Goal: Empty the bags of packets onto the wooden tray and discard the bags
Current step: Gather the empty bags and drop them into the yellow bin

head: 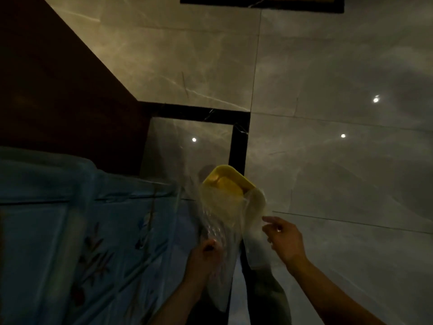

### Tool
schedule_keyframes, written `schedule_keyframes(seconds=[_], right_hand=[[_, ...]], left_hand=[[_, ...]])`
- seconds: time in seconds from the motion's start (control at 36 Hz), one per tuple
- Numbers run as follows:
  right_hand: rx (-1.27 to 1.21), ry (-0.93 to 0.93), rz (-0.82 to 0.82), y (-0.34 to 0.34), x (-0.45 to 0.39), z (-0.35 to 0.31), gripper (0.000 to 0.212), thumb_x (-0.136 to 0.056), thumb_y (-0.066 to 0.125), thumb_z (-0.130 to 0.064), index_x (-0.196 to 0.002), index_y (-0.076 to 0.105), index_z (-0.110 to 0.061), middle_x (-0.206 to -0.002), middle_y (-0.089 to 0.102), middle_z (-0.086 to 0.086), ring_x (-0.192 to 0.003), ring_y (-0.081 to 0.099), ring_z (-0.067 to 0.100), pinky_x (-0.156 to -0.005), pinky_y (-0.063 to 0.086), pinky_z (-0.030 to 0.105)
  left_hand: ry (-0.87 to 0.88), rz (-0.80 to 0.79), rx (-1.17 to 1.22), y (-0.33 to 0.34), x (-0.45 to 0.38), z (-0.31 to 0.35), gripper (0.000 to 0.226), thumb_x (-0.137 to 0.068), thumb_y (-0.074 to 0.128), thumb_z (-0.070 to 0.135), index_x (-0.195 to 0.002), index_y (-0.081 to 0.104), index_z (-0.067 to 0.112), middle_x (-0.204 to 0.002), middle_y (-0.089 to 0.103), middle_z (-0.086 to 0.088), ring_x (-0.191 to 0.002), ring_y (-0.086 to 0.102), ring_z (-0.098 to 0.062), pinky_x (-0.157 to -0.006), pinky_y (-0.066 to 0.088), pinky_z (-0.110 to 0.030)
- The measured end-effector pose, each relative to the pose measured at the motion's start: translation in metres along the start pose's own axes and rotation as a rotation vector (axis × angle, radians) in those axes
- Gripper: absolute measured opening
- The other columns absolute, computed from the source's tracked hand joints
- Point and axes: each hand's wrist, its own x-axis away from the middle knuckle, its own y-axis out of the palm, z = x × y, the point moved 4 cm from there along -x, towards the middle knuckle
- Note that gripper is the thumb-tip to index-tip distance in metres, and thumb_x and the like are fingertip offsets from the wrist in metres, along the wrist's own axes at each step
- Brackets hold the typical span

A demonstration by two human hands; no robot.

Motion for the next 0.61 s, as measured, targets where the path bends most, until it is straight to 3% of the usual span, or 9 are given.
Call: schedule_keyframes(seconds=[0.08,0.14,0.19,0.28,0.33,0.42,0.5,0.61], right_hand=[[0.093,0.000,-0.034,0.017,-0.027,0.023,0.024,-0.094,0.057,-0.014,-0.113,0.068,-0.022,-0.085,0.070,0.004,-0.077,0.066,0.021,-0.078,0.058,0.044],[0.151,-0.011,-0.044,0.028,-0.044,0.034,0.023,-0.095,0.056,-0.014,-0.114,0.068,-0.021,-0.092,0.070,0.004,-0.082,0.066,0.023,-0.079,0.057,0.042],[0.217,-0.027,-0.028,0.037,-0.062,0.043,0.023,-0.095,0.056,-0.015,-0.114,0.069,-0.021,-0.100,0.070,0.006,-0.087,0.065,0.021,-0.077,0.054,0.035],[0.255,-0.097,-0.034,0.050,-0.085,0.053,0.018,-0.097,0.056,-0.017,-0.106,0.071,-0.014,-0.093,0.070,0.007,-0.077,0.060,0.016,-0.069,0.046,0.027],[0.271,-0.122,-0.064,0.060,-0.100,0.056,0.022,-0.099,0.053,-0.021,-0.096,0.070,-0.007,-0.087,0.070,0.010,-0.071,0.060,0.017,-0.067,0.048,0.029],[0.291,-0.083,-0.086,0.071,-0.124,0.058,0.031,-0.100,0.050,-0.027,-0.082,0.067,-0.009,-0.076,0.067,0.009,-0.062,0.056,0.012,-0.069,0.052,0.033],[0.280,-0.039,-0.085,0.082,-0.148,0.056,0.039,-0.100,0.048,-0.030,-0.064,0.056,-0.019,-0.061,0.057,0.001,-0.056,0.054,0.012,-0.063,0.049,0.031],[0.351,-0.064,-0.126,0.098,-0.179,0.047,0.033,-0.102,0.042,-0.030,-0.083,0.064,-0.014,-0.067,0.059,0.003,-0.063,0.058,0.018,-0.065,0.050,0.032]], left_hand=[[-0.049,0.022,-0.036,0.014,-0.022,-0.008,0.027,-0.082,0.070,0.005,-0.063,0.074,0.023,-0.071,0.072,-0.005,-0.065,0.064,-0.023,-0.063,0.050,-0.035],[-0.082,0.006,-0.024,0.024,-0.037,-0.008,0.033,-0.082,0.069,0.000,-0.059,0.070,0.023,-0.069,0.068,-0.004,-0.068,0.062,-0.025,-0.065,0.051,-0.037],[-0.092,-0.027,-0.022,0.034,-0.051,-0.007,0.026,-0.084,0.068,-0.003,-0.069,0.067,0.018,-0.080,0.065,-0.011,-0.078,0.061,-0.028,-0.073,0.051,-0.041],[-0.109,-0.048,-0.016,0.041,-0.071,-0.005,0.020,-0.087,0.066,-0.002,-0.080,0.063,0.017,-0.090,0.063,-0.012,-0.086,0.061,-0.030,-0.081,0.052,-0.043],[-0.123,-0.071,0.000,0.044,-0.085,-0.002,0.014,-0.090,0.063,-0.001,-0.086,0.064,0.012,-0.089,0.063,-0.014,-0.077,0.061,-0.029,-0.076,0.053,-0.039],[-0.123,-0.098,0.029,0.047,-0.112,0.001,0.019,-0.091,0.059,-0.004,-0.077,0.063,0.008,-0.072,0.061,-0.016,-0.053,0.061,-0.020,-0.054,0.052,-0.029],[-0.199,-0.106,0.105,0.048,-0.138,-0.001,0.013,-0.092,0.058,-0.004,-0.084,0.065,0.003,-0.074,0.063,-0.015,-0.056,0.061,-0.023,-0.049,0.053,-0.029],[-0.260,-0.160,0.102,0.051,-0.173,0.000,0.014,-0.093,0.058,0.002,-0.081,0.064,0.005,-0.078,0.064,-0.015,-0.059,0.065,-0.021,-0.060,0.057,-0.029]])
